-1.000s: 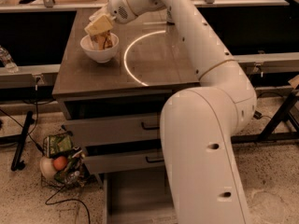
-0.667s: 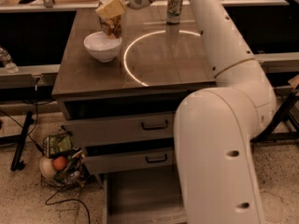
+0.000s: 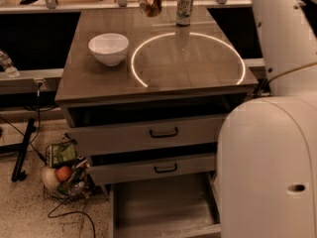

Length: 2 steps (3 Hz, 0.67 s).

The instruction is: Pick orange can from white bowl and place on counter

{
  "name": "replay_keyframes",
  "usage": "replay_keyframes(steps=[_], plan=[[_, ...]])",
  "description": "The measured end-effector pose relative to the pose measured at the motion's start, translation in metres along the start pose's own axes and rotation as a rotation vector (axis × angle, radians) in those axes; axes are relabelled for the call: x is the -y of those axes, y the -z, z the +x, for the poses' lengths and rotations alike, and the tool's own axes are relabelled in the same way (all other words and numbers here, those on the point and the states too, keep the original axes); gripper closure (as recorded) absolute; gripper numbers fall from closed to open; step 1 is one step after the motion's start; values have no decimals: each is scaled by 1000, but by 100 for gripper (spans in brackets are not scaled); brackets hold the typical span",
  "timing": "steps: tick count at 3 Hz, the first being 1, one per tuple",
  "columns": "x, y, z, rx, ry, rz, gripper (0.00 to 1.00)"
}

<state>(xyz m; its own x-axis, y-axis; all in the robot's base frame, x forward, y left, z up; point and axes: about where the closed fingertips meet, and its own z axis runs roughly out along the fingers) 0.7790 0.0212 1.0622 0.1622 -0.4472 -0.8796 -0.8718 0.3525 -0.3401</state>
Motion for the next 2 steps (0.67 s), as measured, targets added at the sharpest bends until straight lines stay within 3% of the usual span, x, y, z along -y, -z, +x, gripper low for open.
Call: replay_keyframes(steps=[1, 2], plan=[[9, 12, 34, -78, -28, 36, 100], [5, -2, 86, -175, -92, 17, 100]])
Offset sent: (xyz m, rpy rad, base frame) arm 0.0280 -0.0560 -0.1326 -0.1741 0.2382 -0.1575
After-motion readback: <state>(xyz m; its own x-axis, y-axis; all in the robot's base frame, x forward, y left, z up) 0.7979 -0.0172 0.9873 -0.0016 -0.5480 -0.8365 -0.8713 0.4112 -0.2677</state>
